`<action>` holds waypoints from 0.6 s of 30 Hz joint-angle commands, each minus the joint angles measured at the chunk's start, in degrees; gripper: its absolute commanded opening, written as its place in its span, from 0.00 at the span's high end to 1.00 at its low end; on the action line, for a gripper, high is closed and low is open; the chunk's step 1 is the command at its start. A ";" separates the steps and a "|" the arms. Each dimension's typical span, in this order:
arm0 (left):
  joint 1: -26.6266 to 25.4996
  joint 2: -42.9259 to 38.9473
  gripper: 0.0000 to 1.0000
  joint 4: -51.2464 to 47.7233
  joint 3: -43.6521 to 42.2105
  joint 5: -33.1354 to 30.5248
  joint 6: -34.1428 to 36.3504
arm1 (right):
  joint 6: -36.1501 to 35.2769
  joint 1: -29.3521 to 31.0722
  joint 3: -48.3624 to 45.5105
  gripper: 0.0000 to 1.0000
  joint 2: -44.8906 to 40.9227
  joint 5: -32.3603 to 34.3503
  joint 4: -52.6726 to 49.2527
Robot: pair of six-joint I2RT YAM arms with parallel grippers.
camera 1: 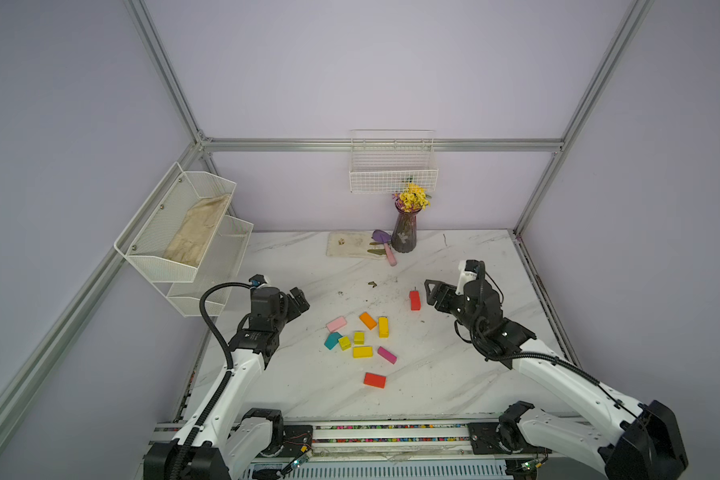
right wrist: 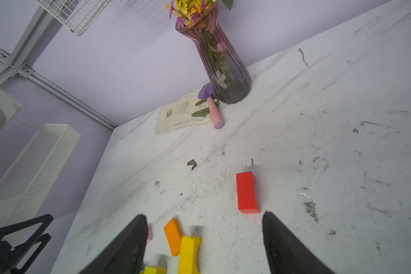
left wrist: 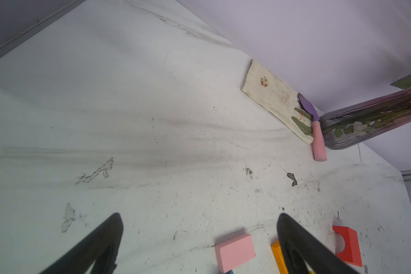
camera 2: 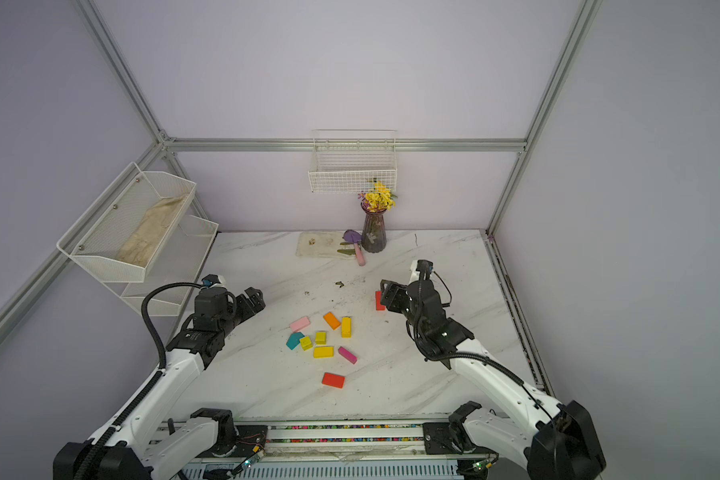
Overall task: Build the wood block tower
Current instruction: 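Release the red block with the right gripper while the left grasps a yellow block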
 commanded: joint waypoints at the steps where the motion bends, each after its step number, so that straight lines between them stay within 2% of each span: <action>1: 0.81 -0.92 0.00 2.46 3.42 -2.34 -3.39 | 0.47 -0.30 -3.94 0.15 -2.01 10.13 5.91; 5: 1.70 -1.15 0.00 0.26 3.16 -7.29 -6.31 | -3.75 -0.56 -4.08 0.12 -0.14 21.53 6.94; 7: 1.88 -2.33 0.00 4.00 1.55 -5.54 -3.63 | -6.98 -1.06 -3.75 0.10 2.69 23.78 10.64; 9: 1.89 -2.98 0.00 4.85 1.72 -0.32 0.81 | -9.51 -2.23 -2.90 0.08 6.74 24.56 14.44; 12: 1.80 -3.67 0.00 3.33 3.91 6.14 4.35 | -11.08 -5.21 -0.38 0.08 13.83 23.52 17.09; 15: 0.96 -4.32 0.01 3.98 3.75 6.40 4.72 | -10.73 -9.21 -0.10 0.08 20.14 20.92 19.64; 18: -0.79 -2.86 0.00 4.59 4.56 9.23 4.51 | -10.94 -13.36 0.28 0.14 23.69 12.68 21.52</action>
